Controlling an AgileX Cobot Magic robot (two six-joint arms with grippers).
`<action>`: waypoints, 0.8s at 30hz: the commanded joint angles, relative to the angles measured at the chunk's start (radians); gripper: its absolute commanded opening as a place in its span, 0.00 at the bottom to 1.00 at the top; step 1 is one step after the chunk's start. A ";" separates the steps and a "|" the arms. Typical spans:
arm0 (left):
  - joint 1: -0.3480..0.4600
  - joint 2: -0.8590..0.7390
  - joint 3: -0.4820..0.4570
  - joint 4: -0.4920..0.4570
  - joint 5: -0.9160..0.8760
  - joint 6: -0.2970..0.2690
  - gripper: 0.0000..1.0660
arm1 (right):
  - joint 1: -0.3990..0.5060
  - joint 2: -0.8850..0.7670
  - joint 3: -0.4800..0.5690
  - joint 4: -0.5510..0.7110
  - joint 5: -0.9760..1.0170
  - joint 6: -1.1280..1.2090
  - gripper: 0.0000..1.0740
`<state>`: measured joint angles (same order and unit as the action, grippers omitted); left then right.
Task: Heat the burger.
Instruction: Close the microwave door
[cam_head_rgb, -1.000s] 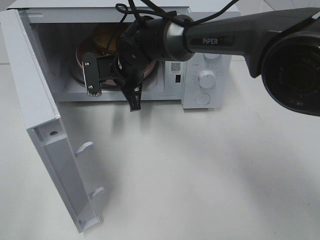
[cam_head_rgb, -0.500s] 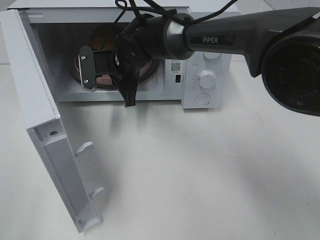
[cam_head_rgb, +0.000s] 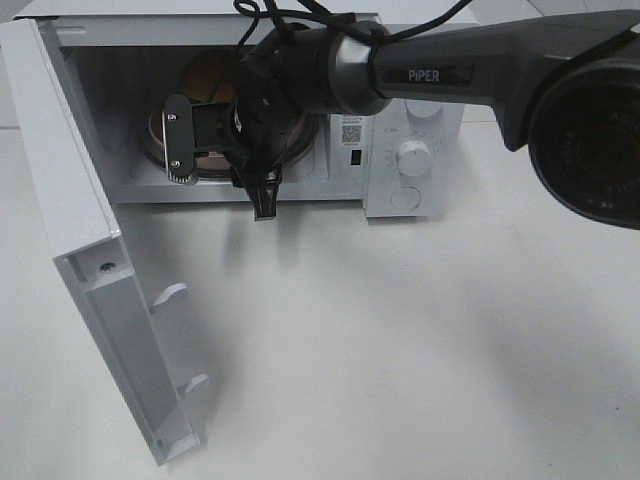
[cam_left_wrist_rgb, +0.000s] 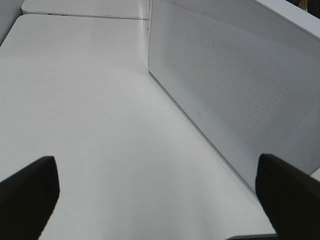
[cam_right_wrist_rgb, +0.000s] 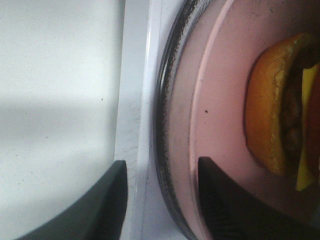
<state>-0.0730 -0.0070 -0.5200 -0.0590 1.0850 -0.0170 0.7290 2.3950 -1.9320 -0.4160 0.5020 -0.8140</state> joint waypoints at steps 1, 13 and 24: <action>-0.003 -0.017 0.003 0.003 -0.013 -0.005 0.94 | 0.006 -0.020 0.011 0.005 0.000 -0.004 0.43; -0.003 -0.017 0.003 0.003 -0.013 -0.005 0.94 | 0.010 -0.145 0.195 -0.047 -0.157 0.002 0.75; -0.003 -0.017 0.003 0.003 -0.013 -0.005 0.94 | 0.010 -0.278 0.379 -0.053 -0.206 0.037 0.73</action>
<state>-0.0730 -0.0070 -0.5200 -0.0590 1.0850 -0.0170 0.7380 2.1560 -1.5890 -0.4600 0.3100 -0.8020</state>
